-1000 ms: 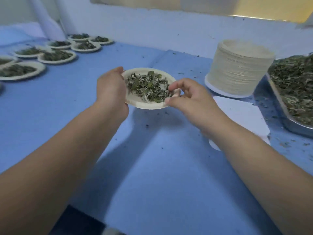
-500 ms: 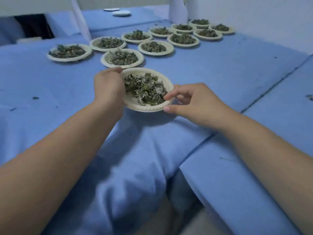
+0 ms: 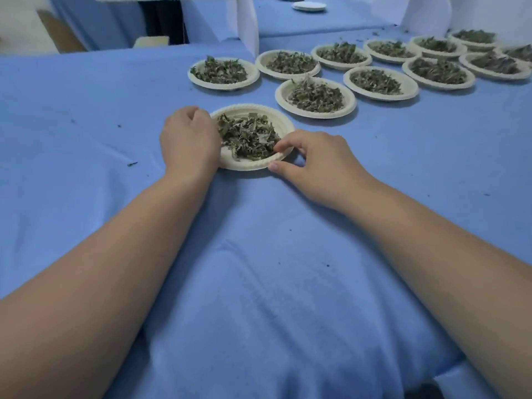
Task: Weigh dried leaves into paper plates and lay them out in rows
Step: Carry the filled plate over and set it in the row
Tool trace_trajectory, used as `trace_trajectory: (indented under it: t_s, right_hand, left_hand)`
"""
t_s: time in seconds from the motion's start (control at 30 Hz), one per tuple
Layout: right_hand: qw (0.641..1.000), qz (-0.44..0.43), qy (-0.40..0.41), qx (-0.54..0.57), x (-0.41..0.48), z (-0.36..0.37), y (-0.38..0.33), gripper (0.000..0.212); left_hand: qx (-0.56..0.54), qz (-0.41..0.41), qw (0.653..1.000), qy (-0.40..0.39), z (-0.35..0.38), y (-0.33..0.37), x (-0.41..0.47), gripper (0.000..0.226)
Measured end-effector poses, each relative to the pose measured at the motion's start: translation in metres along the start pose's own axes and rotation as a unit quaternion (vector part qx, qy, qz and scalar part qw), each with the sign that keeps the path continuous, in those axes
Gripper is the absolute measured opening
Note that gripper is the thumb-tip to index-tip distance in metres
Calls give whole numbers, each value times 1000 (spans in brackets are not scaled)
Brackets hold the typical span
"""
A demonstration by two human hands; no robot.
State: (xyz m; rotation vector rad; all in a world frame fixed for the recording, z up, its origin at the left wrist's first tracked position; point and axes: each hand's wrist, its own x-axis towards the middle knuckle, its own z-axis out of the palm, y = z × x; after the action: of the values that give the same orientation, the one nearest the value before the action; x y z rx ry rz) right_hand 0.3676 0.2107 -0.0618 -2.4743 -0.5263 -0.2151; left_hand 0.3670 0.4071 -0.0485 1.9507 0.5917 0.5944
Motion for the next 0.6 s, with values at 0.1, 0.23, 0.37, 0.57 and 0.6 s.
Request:
trace_trajectory:
  t_s: [0.1,0.23,0.37,0.57,0.6]
  right_hand:
    - [1000,-2,13,-20,19,11,-2,33]
    - [998,1,48,-31,35,22,-6,35]
    - [998,7,52,-40,45,26,-6,36]
    - [997,27,49,-43,52,30,-16,43]
    - [997,24,45,-53,50,29,-18,46]
  left_hand:
    - [-7,9,1000,-17,-4,-4,-3,29]
    - [-28,11,999,-35,-5,-7,-5,19]
    - [-34,12,998,-42,-6,-7,-11,16]
    - [-33,43,996,-72,7,7,-38,50]
    - [-28,59,995,-75,7,10,-41,53]
